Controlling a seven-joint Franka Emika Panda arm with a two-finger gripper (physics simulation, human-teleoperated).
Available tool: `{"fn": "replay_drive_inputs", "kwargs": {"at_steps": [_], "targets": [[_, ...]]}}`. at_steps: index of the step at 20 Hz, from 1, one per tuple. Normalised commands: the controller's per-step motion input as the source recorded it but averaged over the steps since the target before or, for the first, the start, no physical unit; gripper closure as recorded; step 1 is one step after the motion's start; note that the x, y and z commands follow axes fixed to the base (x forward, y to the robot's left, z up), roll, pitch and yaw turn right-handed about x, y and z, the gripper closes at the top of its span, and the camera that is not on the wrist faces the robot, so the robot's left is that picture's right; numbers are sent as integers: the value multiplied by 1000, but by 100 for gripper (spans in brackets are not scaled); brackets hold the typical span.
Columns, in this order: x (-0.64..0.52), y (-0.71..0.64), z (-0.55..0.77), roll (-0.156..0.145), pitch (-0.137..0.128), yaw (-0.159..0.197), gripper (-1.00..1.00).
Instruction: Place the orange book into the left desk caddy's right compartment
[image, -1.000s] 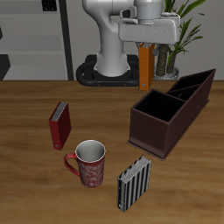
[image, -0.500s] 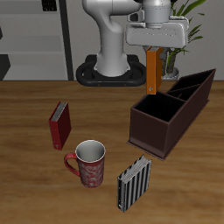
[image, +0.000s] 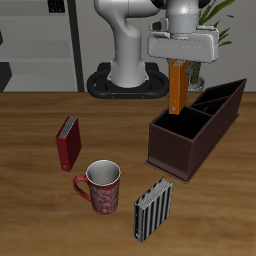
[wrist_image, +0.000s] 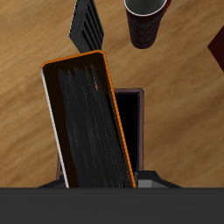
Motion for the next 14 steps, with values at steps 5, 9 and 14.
{"fn": "replay_drive_inputs", "kwargs": {"at_steps": [5,9,14], "targets": [[-8,26,-186,15,22,-13,100],[8,25,-171,-9,-7,9,100],[47,14,-216,6,3,7,100]]}}
